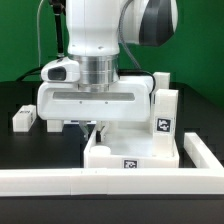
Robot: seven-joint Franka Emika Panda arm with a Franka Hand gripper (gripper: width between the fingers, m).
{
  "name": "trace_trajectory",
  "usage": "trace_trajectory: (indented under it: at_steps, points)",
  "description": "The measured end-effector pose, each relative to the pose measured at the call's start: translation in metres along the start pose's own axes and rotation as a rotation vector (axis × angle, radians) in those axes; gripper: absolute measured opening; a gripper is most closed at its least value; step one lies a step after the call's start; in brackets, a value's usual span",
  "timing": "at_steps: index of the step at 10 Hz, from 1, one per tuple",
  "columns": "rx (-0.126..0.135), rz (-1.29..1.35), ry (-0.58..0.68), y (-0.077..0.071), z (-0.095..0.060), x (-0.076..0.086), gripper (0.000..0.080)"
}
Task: Assemble desk
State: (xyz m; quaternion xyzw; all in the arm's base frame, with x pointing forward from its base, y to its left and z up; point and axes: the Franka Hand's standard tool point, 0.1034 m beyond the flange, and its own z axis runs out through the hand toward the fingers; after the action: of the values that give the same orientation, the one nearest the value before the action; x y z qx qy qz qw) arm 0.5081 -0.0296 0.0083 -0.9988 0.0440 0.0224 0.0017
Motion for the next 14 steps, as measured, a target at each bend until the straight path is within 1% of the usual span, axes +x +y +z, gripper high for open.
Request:
trace_trajectory:
  at_steps: [1, 3, 7, 8, 9, 10, 11, 12, 13, 14]
  points:
    - [-0.004, -0.062, 0.005, 0.004, 0.0, 0.005, 0.006]
    - [-0.023, -0.21, 0.018, 0.005, -0.005, 0.017, 0.006]
    - [-0.039, -0.395, 0.011, 0.009, -0.005, 0.018, 0.006]
    - [-0.048, -0.479, 0.002, 0.009, -0.006, 0.021, 0.006]
    - [-0.065, -0.567, -0.002, 0.008, -0.009, 0.032, 0.006]
    - [-0.084, -0.639, 0.013, 0.007, -0.013, 0.05, 0.006]
    - [-0.108, -0.725, 0.024, 0.007, -0.014, 0.06, 0.006]
    - [-0.134, -0.8, 0.034, 0.006, -0.014, 0.063, 0.006]
    - [-0.152, -0.834, 0.03, 0.005, -0.011, 0.058, 0.006]
    - [-0.157, -0.9, 0.021, 0.007, -0.011, 0.058, 0.006]
